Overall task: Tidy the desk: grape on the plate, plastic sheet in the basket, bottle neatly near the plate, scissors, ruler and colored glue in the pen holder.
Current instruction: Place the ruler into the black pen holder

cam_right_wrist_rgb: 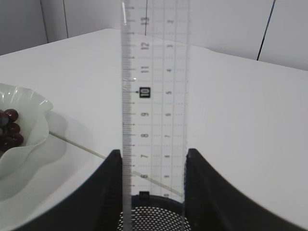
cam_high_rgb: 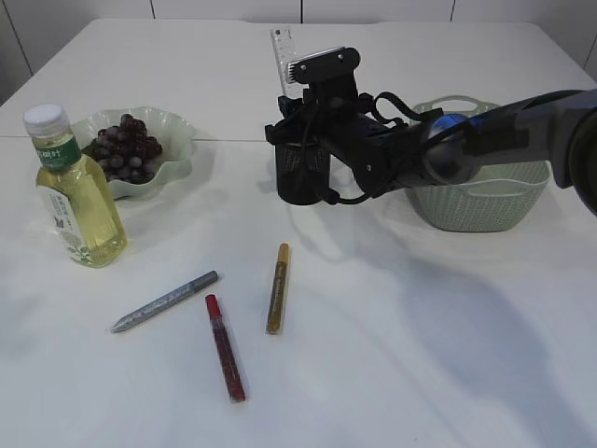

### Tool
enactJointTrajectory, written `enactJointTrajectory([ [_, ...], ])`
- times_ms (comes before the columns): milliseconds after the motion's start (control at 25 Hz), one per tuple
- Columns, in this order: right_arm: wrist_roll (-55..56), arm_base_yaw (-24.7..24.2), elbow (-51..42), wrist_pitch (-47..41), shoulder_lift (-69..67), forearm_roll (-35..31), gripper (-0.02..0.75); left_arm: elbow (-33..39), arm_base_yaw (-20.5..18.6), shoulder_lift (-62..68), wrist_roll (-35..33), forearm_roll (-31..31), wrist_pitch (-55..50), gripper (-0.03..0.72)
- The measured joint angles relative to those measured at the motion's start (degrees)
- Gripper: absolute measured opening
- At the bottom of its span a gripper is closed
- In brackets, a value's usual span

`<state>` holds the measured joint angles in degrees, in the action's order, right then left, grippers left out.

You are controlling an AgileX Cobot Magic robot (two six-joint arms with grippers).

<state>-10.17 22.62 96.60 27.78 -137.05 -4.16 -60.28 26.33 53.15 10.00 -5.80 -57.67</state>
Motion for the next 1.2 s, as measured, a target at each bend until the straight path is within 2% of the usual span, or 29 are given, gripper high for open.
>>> enactJointTrajectory([
  [440,-0.1,0.0,0.0,-0.1,0.0,0.0,0.328,0.0,0.0,0.0,0.0,-0.3,0.2,0.298],
  [720,-0.2,0.0,0.0,-1.5,0.0,0.0,0.365,0.0,0.0,0.0,0.0,-0.5,1.5,0.298],
  [1200,-0.2,0.0,0.0,-2.1,0.0,-0.4,0.368,0.0,0.0,0.0,0.0,-1.3,1.6,0.298],
])
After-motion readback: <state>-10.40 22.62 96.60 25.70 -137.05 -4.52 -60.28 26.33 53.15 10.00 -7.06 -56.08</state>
